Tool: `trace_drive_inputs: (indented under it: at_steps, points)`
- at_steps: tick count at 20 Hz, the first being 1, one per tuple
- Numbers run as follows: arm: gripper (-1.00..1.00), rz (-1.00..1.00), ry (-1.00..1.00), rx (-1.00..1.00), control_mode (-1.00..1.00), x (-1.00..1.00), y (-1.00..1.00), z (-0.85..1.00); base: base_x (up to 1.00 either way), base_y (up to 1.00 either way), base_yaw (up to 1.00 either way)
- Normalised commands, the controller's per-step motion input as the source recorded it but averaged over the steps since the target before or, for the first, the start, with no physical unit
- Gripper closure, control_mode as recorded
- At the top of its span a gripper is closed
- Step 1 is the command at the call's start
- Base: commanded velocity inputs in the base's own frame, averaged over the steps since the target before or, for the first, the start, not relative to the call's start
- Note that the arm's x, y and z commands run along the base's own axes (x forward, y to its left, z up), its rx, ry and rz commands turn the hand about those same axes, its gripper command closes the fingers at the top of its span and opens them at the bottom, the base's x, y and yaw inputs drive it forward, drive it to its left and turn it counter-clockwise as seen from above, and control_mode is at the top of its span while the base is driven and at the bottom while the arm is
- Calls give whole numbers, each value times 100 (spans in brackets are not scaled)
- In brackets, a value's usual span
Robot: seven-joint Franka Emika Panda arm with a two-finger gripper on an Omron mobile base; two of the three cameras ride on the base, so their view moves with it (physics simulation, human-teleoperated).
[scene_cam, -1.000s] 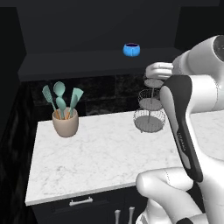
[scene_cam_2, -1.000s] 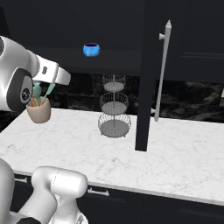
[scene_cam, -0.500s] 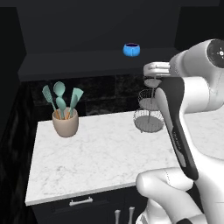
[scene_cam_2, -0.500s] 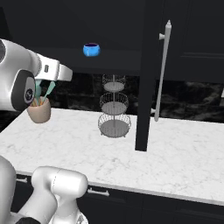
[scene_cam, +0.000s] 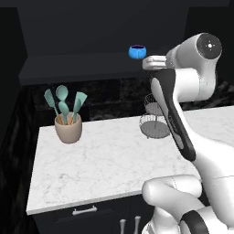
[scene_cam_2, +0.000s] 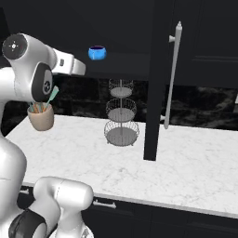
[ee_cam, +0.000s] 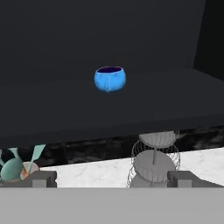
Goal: Gather all objects into one cabinet and sort the glasses and bowls to opposite sides.
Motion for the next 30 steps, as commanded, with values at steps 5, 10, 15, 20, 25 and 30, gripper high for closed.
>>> trace_drive_inputs:
  at_steps: [5,10,15,20,25,30]
  points:
    - [-100,0,6,0,-100,88,-1,4,0,0,0]
    - [-100,0,1,0,-100,84,-4,-10,0,0,0]
    - [-100,0,0,0,-100,77,-13,-4,0,0,0]
    - [-100,0,0,0,-100,72,-9,-1,0,0,0]
    - [-100,0,2,0,-100,50,4,0,0,0,0]
    - [-100,0,1,-5,-100,46,25,0,0,0,0]
